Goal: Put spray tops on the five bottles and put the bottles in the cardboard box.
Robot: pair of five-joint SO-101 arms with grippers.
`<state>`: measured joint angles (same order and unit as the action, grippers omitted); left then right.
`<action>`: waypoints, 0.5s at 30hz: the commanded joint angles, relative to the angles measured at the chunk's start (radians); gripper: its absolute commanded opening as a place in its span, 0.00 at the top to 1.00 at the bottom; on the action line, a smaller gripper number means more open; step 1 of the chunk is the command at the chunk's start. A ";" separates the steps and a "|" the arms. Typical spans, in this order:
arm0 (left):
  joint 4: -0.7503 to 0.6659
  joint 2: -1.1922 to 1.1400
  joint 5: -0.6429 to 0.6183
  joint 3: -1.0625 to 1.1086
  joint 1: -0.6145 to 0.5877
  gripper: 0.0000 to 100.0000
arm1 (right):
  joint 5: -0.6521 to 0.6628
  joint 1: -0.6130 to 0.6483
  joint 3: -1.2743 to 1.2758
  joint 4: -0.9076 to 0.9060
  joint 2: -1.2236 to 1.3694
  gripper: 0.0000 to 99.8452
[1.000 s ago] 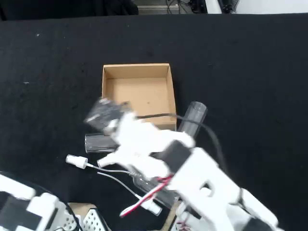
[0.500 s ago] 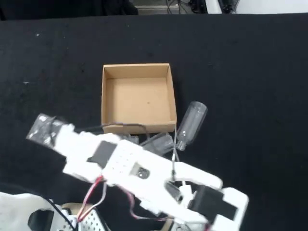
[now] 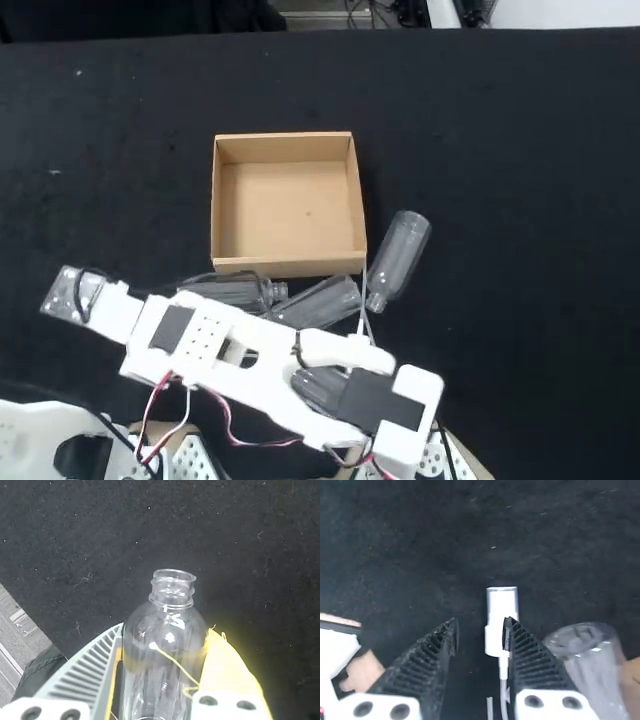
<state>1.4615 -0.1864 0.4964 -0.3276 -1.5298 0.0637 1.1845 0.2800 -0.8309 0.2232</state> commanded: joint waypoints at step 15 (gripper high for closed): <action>0.008 0.006 0.011 -0.056 -0.002 0.97 | 0.006 -0.003 -0.128 0.011 0.053 0.79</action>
<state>1.4615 -0.1864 0.4979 -0.3276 -1.5298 0.0652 1.1845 0.1941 -0.8140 0.3230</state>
